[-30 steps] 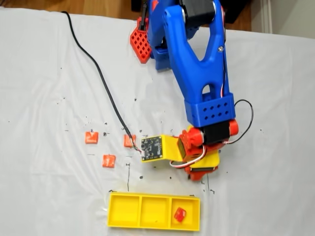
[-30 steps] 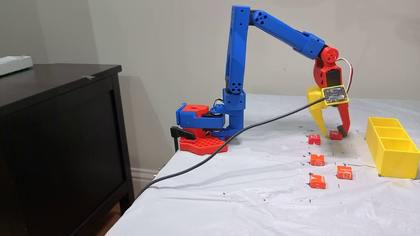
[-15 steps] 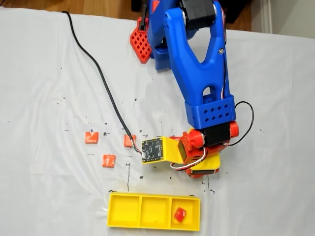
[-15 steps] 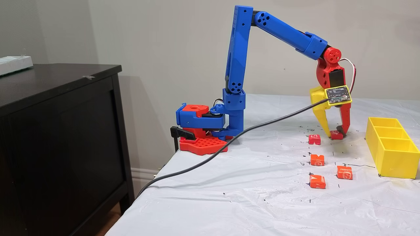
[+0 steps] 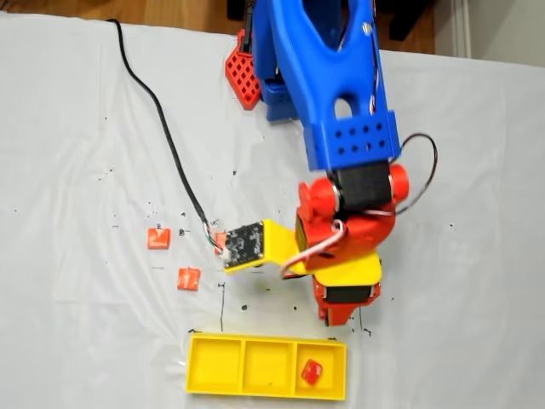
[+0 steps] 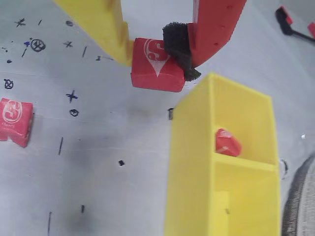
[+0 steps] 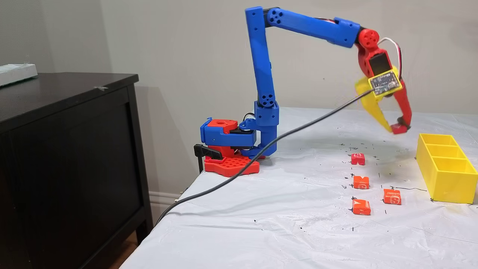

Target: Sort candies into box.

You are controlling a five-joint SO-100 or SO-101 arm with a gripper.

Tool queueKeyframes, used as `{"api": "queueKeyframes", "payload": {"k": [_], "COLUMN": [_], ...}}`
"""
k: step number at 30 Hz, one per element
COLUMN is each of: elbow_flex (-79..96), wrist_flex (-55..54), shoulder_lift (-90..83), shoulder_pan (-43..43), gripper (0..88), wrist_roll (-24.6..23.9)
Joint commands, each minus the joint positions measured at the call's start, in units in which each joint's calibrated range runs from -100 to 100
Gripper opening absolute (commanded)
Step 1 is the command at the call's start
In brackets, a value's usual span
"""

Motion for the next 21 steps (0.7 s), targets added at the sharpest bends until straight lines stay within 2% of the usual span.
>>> {"api": "queueKeyframes", "payload": {"k": [1,11,17,21], "elbow_flex": [-2.30,-7.21,-20.05,-21.23], "wrist_flex": [-1.61,-7.43,-4.15,-7.02], "shoulder_lift": [-8.43,-1.98,8.11,12.18], "shoulder_pan": [1.98,6.06,9.77,11.58], "gripper": [0.2,0.2,0.2,0.2], "wrist_roll": [0.49,-0.88,-0.63,-0.10]}}
